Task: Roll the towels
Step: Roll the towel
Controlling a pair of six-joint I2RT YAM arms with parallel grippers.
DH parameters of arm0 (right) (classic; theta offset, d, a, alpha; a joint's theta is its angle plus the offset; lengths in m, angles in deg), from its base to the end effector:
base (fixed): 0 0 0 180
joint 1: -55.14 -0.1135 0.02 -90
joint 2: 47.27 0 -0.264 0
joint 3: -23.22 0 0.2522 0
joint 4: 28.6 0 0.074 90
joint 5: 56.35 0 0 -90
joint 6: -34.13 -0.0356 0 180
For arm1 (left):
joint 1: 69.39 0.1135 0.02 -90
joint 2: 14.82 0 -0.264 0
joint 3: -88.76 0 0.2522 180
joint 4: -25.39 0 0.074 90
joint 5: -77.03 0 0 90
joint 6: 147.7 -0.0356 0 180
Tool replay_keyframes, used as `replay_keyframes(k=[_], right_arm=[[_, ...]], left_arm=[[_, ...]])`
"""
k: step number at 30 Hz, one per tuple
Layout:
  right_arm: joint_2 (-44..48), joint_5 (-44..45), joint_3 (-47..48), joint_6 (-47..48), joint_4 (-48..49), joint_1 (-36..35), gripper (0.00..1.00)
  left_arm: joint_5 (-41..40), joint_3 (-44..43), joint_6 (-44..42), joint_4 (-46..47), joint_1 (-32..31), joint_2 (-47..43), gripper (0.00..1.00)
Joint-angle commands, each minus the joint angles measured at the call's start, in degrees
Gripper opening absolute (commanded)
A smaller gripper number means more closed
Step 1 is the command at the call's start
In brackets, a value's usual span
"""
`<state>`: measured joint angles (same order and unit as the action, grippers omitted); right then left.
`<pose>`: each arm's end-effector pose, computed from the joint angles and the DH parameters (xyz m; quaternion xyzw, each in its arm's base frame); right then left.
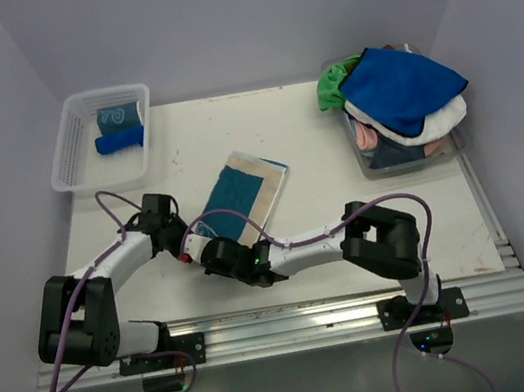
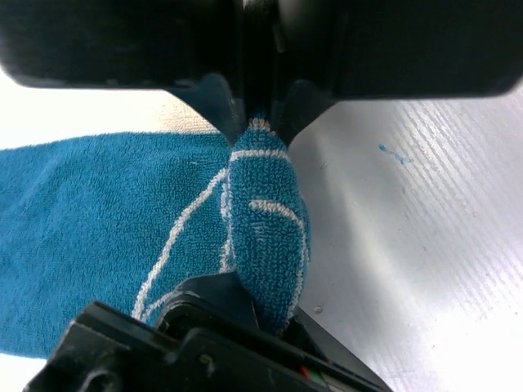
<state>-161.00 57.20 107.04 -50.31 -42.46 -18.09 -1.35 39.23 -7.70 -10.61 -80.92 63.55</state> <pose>0.1353 0.3998 0.1557 -0.5095 0.7466 0.0581 0.4237 0.2278 -0.0538 0.1519 -0.2991 0.9240 -0.1957 0.1357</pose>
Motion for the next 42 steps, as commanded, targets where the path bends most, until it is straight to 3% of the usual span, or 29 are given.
replay_keyframes(k=[1,4,8,10,11,15,19,27,34,37,42], right_arm=[[2.5,-0.7,0.3,-0.8,2.8,0.0,0.06],[4.0,-7.7,2.5,-1.9,-1.6,1.4,0.01],[4.3,-15.9,5.4,-3.4,-7.5,4.7,0.0],[4.5,-21.5,6.2,-4.9,-9.5,6.3,0.0],[4.7,-23.4,6.4,-5.1,-10.0,8.2,0.0],[4.0,-39.1,7.5,-11.5,-12.3,14.0,0.0],[1.4,-49.4,10.1,-14.1,-13.9,18.1,0.0],[-2.5,-57.6,9.5,-22.2,-10.4,22.2,0.0],[-2.5,-58.5,5.2,-27.1,-6.8,23.4,0.0],[-3.5,-60.5,4.0,-31.0,-4.2,24.5,0.0],[-5.6,-63.5,3.1,-36.1,-1.7,26.6,0.0]], left_arm=[[-1.5,-0.2,0.0,-2.8,0.7,-1.2,0.16],[-2.0,-0.8,-0.2,-4.0,0.9,-1.9,0.33],[-2.2,-1.9,-1.0,-5.9,1.9,-3.5,0.65],[-2.1,-2.5,-1.7,-7.3,2.4,-4.0,0.68],[-2.2,-3.0,-1.8,-7.7,2.8,-4.6,0.74],[-2.6,-3.8,-2.2,-9.9,3.9,-6.9,0.75],[-3.3,-4.2,-1.3,-11.8,4.6,-9.2,0.75],[-3.7,-3.8,0.9,-9.1,5.3,-14.6,0.75],[-3.5,-3.1,0.3,-7.4,5.3,-15.8,0.76],[-3.2,-2.0,0.6,-7.0,5.2,-16.6,0.68],[-0.2,1.5,0.6,-3.1,5.2,-20.8,0.4]])
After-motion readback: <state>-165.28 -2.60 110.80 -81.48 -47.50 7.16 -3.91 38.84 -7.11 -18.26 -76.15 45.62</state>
